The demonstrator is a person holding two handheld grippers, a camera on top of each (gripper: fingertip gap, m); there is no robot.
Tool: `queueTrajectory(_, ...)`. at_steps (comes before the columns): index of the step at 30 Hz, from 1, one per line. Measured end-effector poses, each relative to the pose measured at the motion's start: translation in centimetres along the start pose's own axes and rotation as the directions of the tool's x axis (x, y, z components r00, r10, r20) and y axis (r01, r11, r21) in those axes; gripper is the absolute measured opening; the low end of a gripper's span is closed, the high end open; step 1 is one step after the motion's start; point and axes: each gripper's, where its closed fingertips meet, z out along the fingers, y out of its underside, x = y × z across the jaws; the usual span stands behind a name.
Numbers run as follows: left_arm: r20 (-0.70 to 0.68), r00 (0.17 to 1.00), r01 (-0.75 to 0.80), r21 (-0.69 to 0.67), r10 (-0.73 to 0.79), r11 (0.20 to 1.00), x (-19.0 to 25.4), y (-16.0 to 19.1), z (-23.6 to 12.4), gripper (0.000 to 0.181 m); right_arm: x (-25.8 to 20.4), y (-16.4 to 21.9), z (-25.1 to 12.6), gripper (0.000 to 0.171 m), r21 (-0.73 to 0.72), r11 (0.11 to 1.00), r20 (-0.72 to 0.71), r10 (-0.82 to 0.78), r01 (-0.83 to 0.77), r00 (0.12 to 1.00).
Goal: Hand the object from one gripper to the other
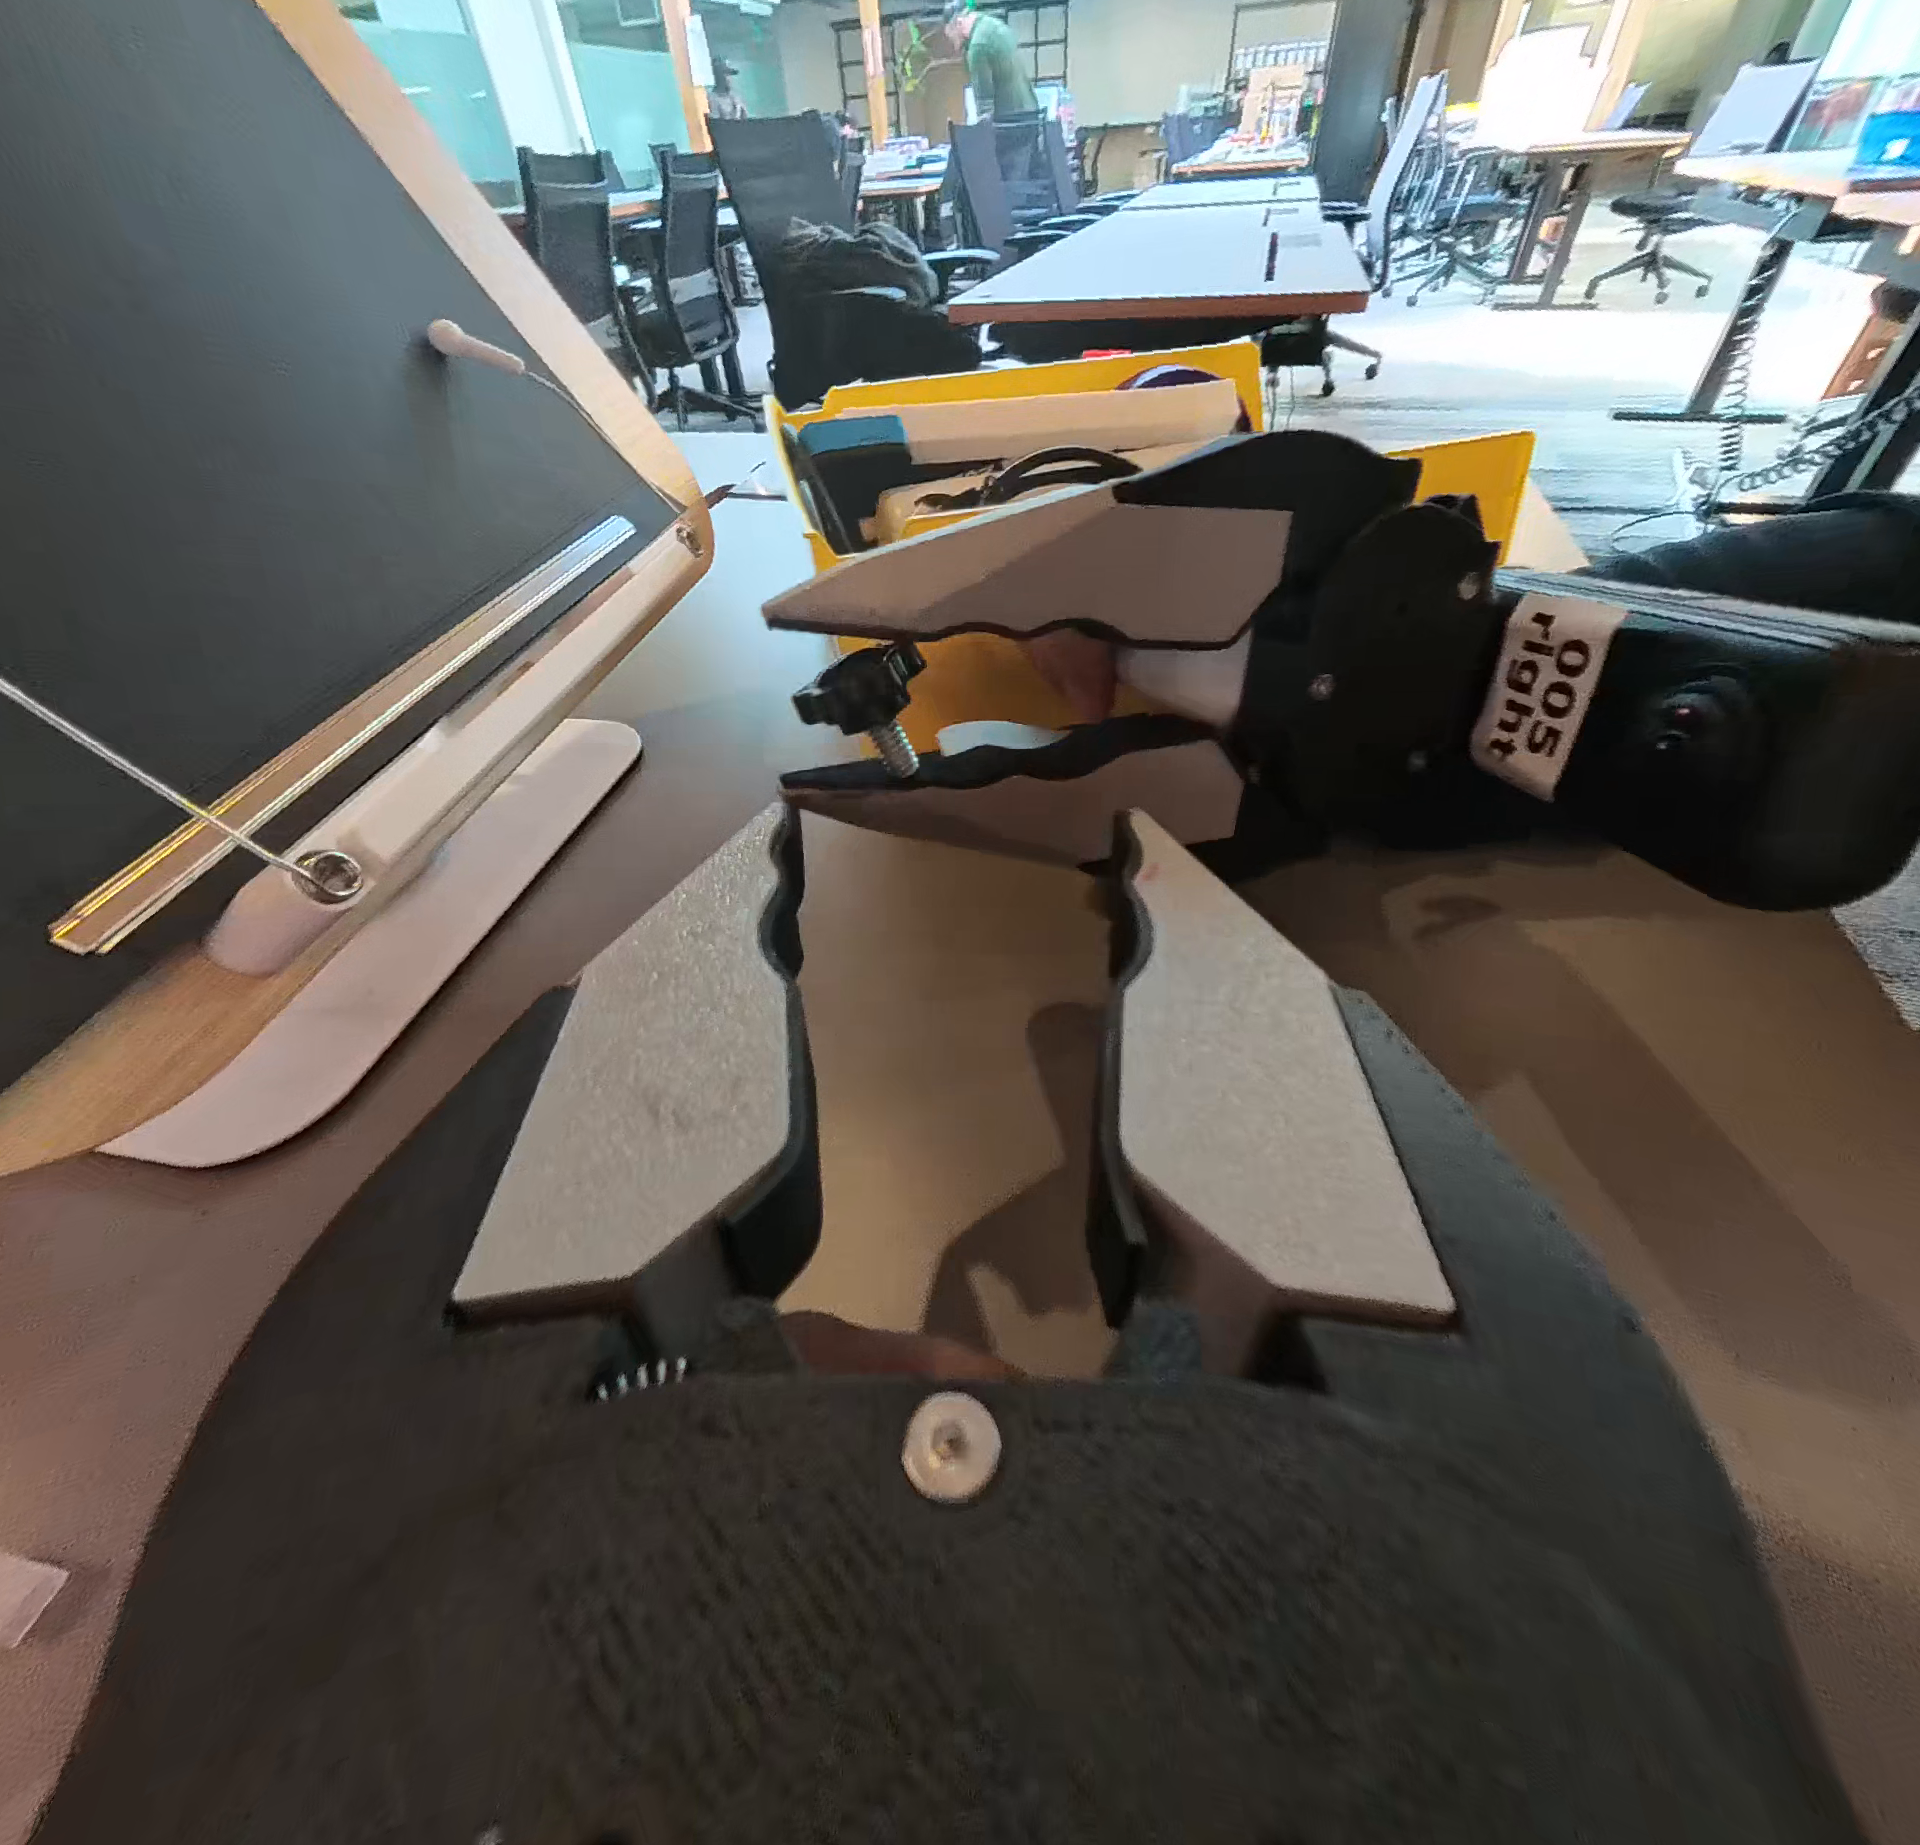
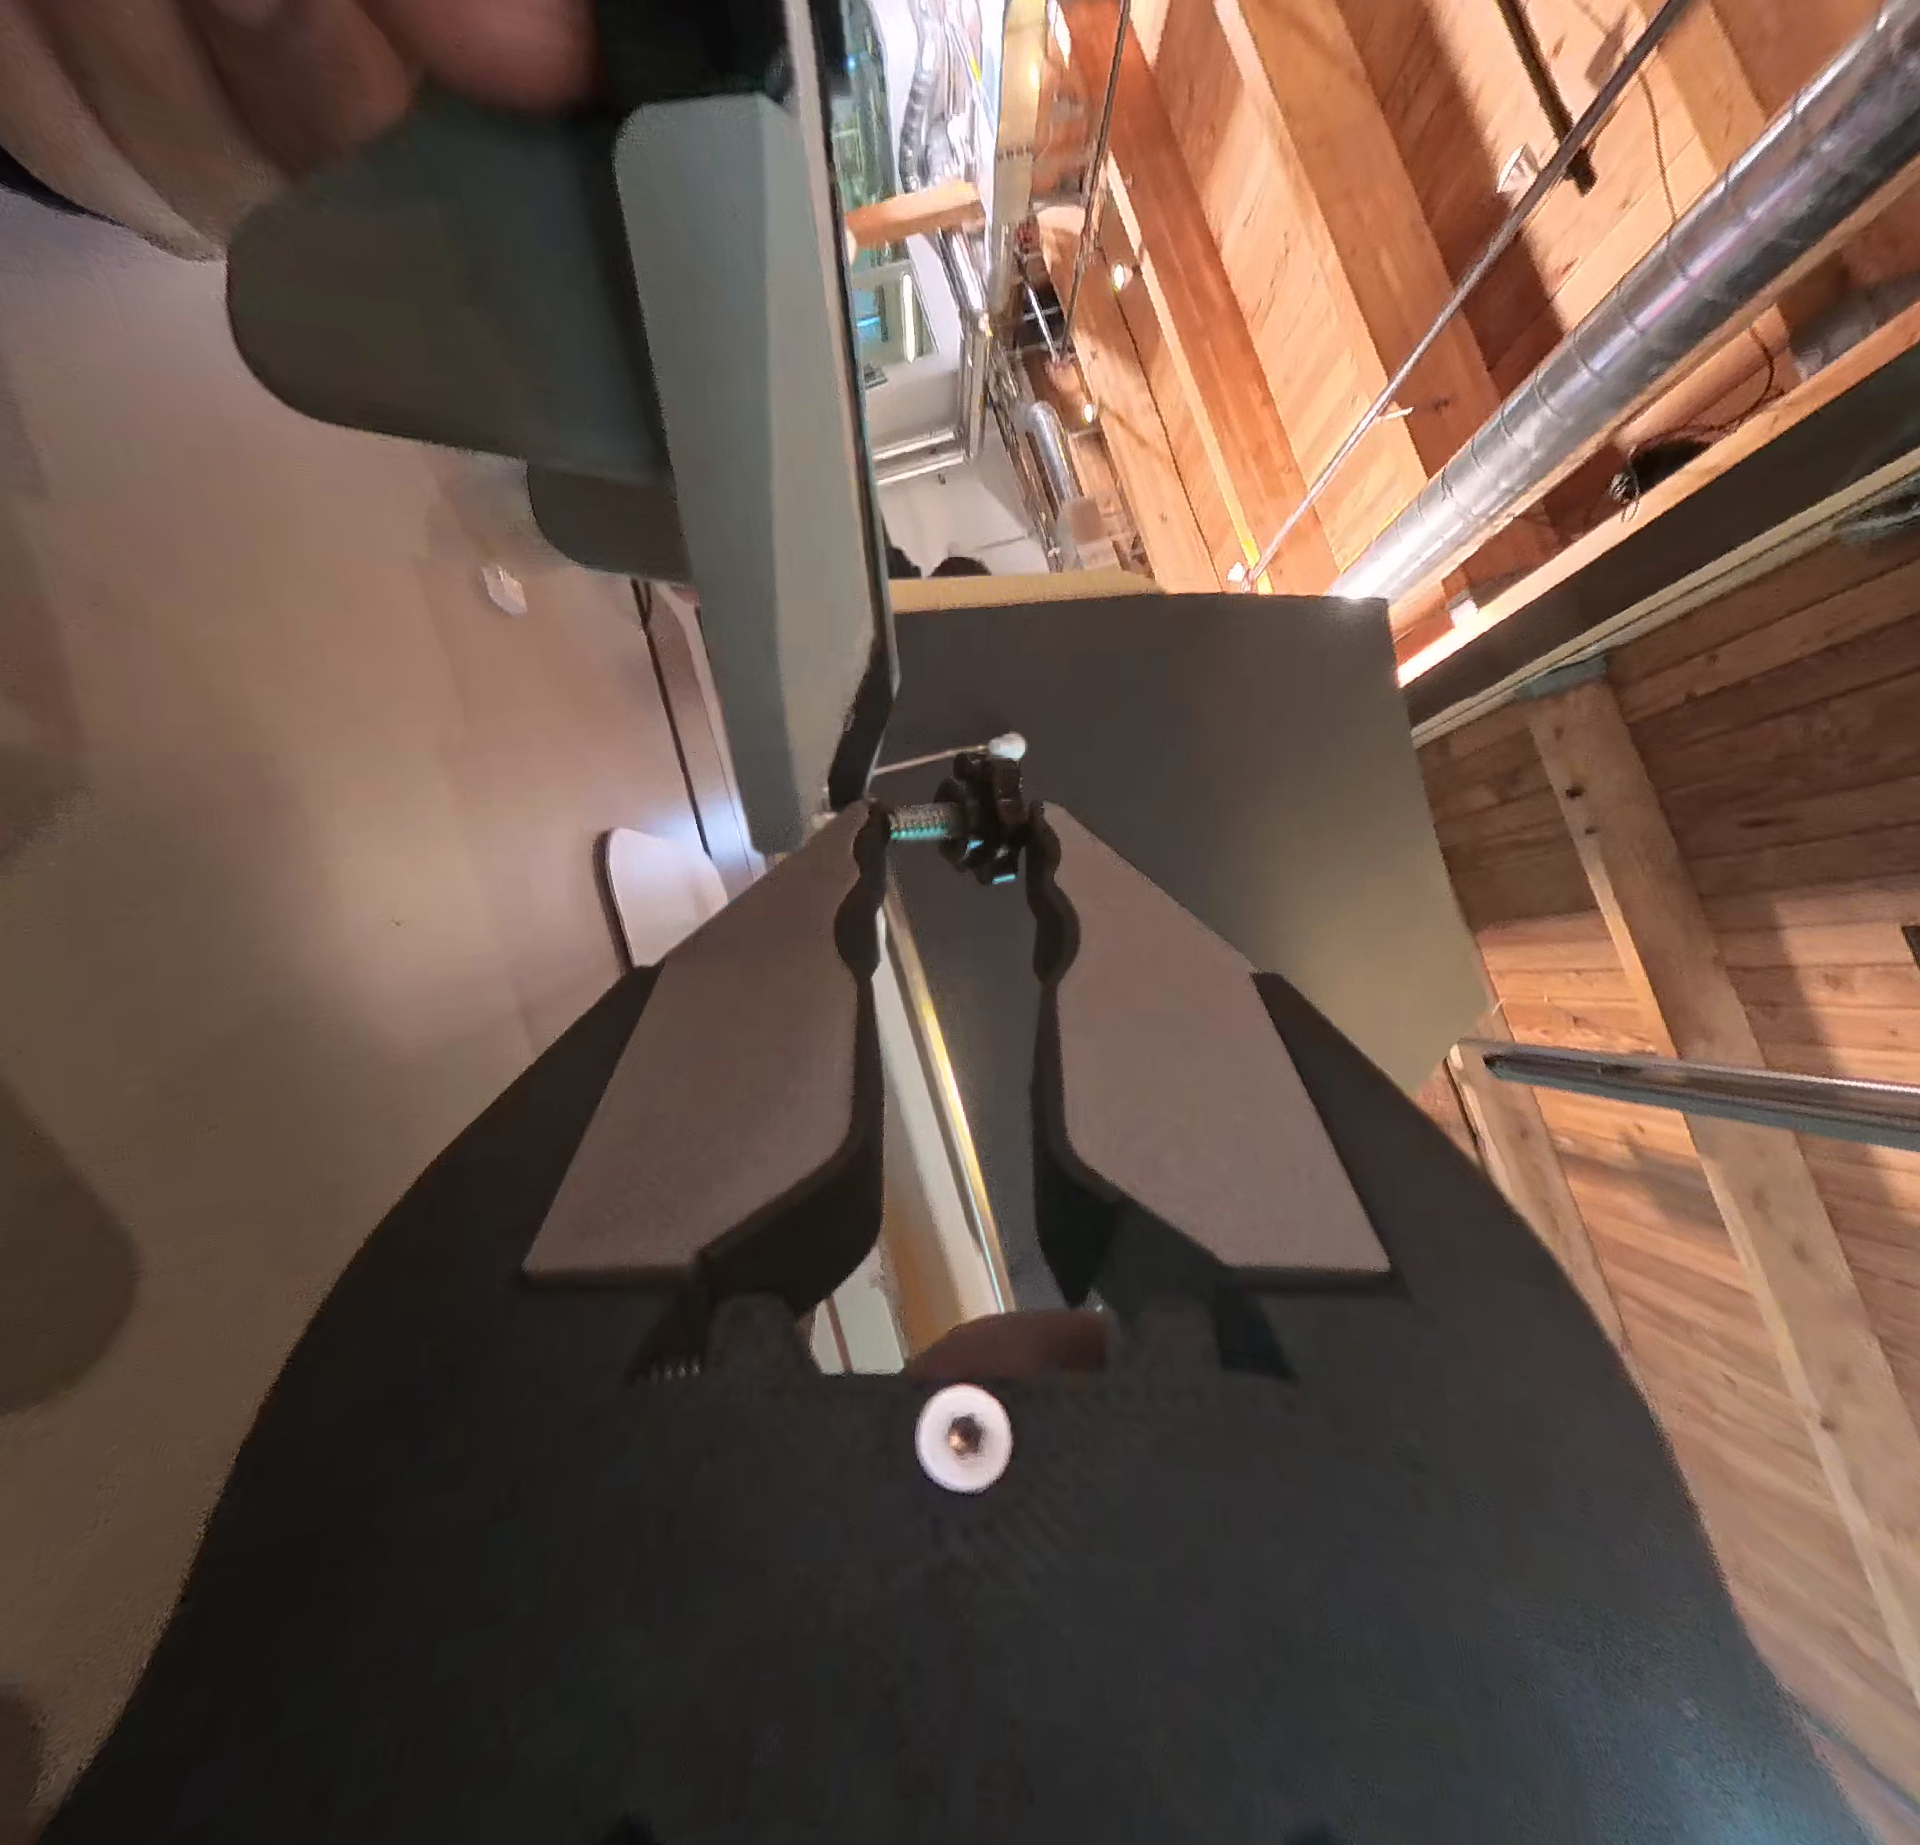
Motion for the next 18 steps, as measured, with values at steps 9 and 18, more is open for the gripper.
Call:
queueTrajectory(9,-0.024,0.998,0.052,0.055,-0.051,0.997,-0.2,-1.1,-0.8,0.047,-0.8,-1.2,-0.8,0.023,0.057,0.998,0.074,0.002,-0.006,0.997)
queueTrajectory(18,0.086,0.990,-0.109,-0.073,0.115,0.991,-1.3,0.7,-0.2,0.019,-3.2,-1.1,-0.6,0.023,0.014,0.996,0.207,0.085,-0.090,0.975)
